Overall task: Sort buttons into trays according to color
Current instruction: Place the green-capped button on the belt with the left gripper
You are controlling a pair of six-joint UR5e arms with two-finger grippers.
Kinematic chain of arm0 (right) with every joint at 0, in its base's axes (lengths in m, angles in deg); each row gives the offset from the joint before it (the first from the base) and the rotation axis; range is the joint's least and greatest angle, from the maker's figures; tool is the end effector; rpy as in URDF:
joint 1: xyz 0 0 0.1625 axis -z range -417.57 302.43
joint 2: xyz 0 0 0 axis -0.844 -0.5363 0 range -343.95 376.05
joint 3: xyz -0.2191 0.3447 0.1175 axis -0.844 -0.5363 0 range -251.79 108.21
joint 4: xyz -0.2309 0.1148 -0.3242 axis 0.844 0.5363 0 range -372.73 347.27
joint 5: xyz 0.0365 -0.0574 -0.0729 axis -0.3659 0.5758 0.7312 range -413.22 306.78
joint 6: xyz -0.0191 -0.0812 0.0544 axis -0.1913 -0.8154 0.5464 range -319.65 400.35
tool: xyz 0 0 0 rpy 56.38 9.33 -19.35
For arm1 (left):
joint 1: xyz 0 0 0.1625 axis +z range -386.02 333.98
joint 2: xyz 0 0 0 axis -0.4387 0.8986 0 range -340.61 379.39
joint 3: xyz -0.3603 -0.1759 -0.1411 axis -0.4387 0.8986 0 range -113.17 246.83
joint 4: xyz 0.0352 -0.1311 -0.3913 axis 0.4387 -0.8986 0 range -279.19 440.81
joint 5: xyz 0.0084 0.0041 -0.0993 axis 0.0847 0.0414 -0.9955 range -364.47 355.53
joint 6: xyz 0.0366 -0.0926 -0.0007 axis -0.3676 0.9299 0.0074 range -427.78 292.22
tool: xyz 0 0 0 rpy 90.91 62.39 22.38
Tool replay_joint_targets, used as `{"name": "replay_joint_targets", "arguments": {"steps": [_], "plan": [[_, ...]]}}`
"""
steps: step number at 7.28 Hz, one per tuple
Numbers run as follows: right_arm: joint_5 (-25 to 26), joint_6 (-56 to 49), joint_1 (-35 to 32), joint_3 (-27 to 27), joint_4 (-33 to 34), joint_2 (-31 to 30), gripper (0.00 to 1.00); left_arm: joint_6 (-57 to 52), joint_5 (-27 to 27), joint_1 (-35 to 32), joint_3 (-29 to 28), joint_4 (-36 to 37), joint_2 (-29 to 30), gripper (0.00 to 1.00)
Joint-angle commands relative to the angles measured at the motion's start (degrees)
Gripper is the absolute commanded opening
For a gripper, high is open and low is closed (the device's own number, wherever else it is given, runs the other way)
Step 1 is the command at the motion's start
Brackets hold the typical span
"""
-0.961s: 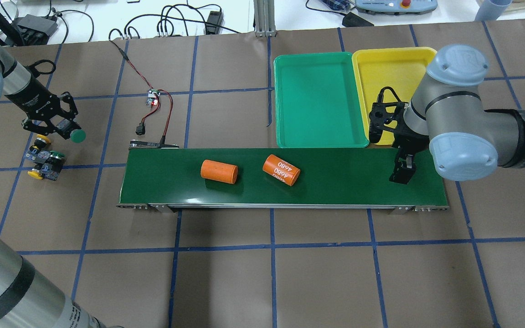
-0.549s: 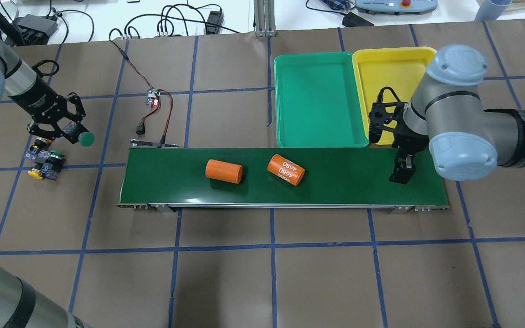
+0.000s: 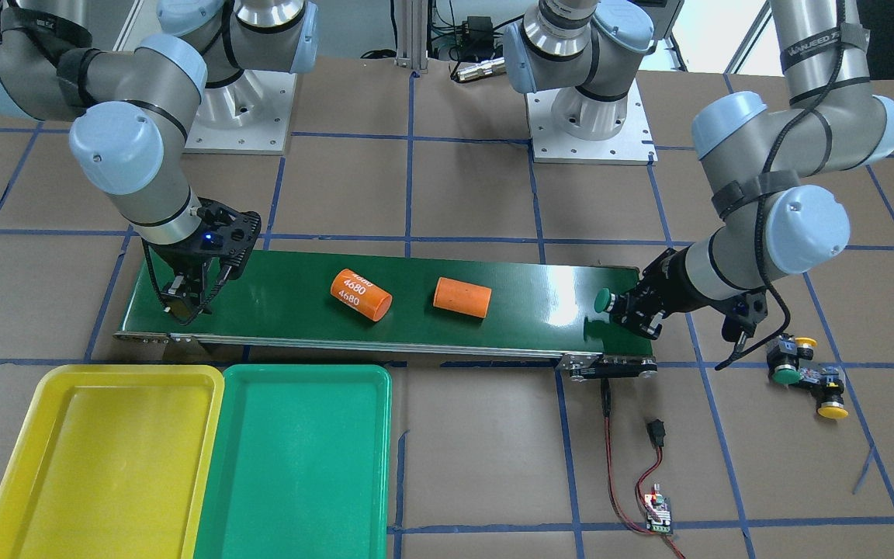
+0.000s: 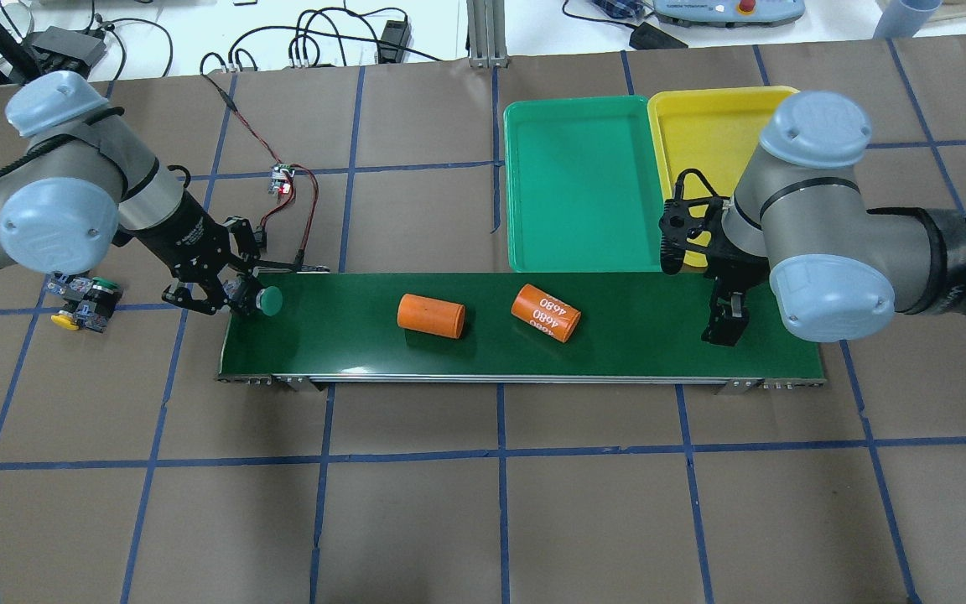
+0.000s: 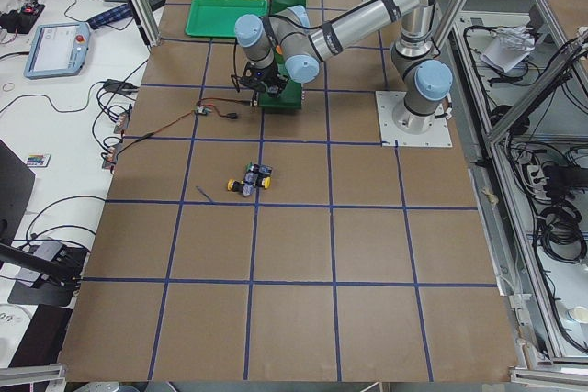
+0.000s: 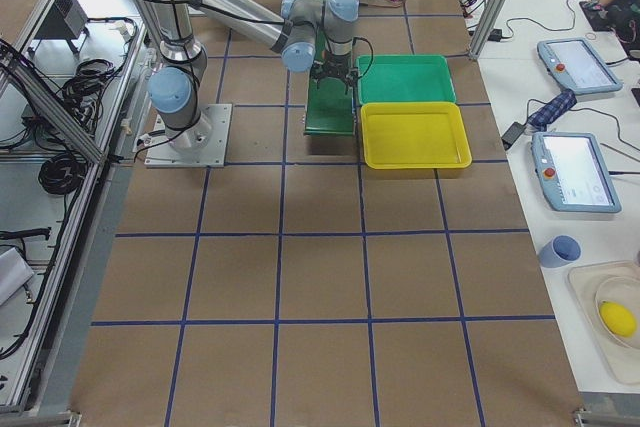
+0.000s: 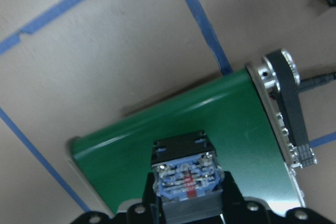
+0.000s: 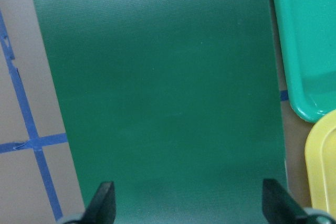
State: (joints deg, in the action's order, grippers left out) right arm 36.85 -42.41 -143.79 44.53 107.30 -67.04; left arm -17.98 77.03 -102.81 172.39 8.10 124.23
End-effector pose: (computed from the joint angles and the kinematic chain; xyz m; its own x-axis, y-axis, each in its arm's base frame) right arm 0.1018 -0.4809 0.2644 -0.1910 -0.9800 -0.0552 -0.9816 0.1909 0.0082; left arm -0.0248 -0.5419 0.2563 -0.4464 -0.8912 -0.0804 -0.8733 0.4143 0.2564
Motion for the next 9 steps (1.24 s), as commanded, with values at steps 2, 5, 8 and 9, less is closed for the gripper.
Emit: {"name": "replay_joint_targets", "arguments": {"steps": [2,5,8,9], "plan": [[-0.1,-5.1,-0.1,0.0,-0.1,0.1,1.0,4.0,0.6,-2.8,0.7,2.7,1.1,0.23],[0.0,-5.0,-0.1,0.9,-0.1,0.1,1.0,0.2,0.7,-1.7,-0.4,-2.3,-1.2,0.8],[0.0,-4.8,-0.1,1.1,-0.1,0.1,1.0,-35.3,5.2,13.8,-6.9,-3.1,1.4,1.0],[-0.1,-4.8,-0.1,1.2,-0.1,0.1,1.0,-45.3,7.2,18.0,-8.6,-2.4,3.1,1.0]]}}
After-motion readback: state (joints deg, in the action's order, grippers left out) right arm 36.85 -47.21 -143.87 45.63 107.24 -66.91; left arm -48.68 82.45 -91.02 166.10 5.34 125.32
